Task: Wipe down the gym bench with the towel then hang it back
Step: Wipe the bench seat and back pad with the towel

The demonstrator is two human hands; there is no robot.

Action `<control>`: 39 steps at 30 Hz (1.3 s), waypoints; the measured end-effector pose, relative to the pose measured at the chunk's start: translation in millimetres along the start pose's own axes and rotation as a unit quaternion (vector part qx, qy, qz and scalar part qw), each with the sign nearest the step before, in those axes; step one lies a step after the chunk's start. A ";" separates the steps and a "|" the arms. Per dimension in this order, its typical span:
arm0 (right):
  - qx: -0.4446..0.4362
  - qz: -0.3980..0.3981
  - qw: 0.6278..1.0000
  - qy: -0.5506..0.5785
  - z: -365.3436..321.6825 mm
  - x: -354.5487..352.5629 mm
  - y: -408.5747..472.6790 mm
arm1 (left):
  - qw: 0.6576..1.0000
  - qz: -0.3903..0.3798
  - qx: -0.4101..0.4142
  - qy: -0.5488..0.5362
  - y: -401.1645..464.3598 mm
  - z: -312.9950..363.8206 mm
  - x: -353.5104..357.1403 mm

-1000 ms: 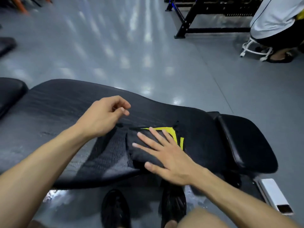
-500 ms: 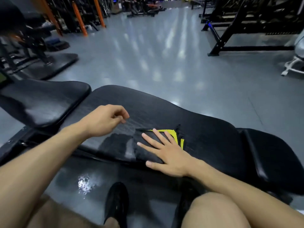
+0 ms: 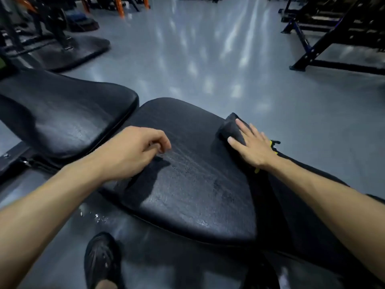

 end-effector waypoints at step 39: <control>-0.195 0.046 0.978 0.055 -308.3 32.9 14.9 | 0.981 0.176 -0.049 -0.058 -15.1 -144.7 -116.1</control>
Point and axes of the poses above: each hand's wrist, its own y-axis towards the middle knuckle, its own x-axis out of the palm, z = x × y, the point moved 4 cm from there along y, towards the middle knuckle
